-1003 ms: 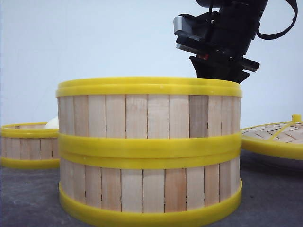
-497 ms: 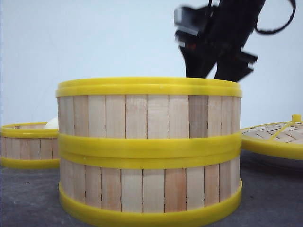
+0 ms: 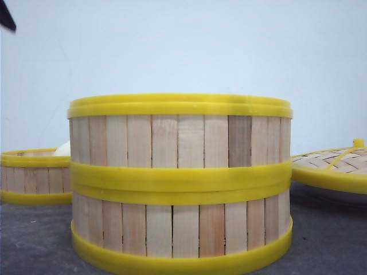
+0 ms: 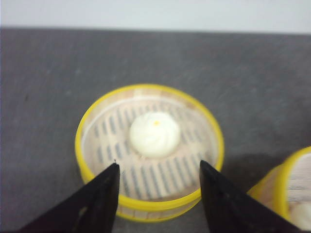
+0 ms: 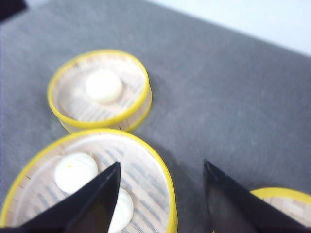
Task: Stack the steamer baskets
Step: 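Open the right gripper and raise it away from the stack, then move the left gripper down to grasp the rim of the basket nearest it, then lift the basket with the left gripper and lower it onto the stack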
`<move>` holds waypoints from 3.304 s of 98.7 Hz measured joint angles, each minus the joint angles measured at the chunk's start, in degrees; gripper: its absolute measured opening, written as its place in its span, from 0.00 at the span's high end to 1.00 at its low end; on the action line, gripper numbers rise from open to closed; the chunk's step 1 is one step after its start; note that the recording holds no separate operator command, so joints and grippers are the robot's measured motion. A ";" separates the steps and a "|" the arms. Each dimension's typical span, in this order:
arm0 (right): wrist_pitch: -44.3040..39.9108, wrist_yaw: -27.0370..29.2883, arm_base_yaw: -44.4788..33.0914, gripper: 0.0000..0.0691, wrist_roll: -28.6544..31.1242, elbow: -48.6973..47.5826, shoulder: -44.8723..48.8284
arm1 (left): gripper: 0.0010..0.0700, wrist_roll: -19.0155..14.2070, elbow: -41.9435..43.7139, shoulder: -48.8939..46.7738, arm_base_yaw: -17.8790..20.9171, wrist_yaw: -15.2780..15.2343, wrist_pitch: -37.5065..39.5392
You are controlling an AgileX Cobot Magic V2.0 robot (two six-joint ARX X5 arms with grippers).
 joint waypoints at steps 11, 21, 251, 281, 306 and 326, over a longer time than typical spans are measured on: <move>-0.61 0.07 0.66 0.53 0.02 0.00 -2.29 | 0.58 0.00 0.22 4.70 3.10 0.02 0.87; -1.70 -0.02 1.05 0.53 0.02 0.00 -3.10 | 0.58 -0.09 2.12 10.73 6.38 0.02 0.00; -4.90 0.00 1.46 0.53 -0.02 0.00 -3.26 | 0.96 -1.92 26.69 37.73 14.23 9.03 -10.97; -4.92 0.02 1.46 0.53 -0.02 0.00 -4.02 | 0.96 -1.51 28.22 23.06 13.94 21.07 -19.41; -4.90 0.98 1.46 0.53 -0.02 0.00 -8.00 | 0.96 0.26 28.22 18.38 7.63 23.45 -30.03; -4.94 1.51 1.46 0.53 0.07 0.00 -10.58 | 0.96 0.66 28.22 18.45 -1.70 21.09 -31.08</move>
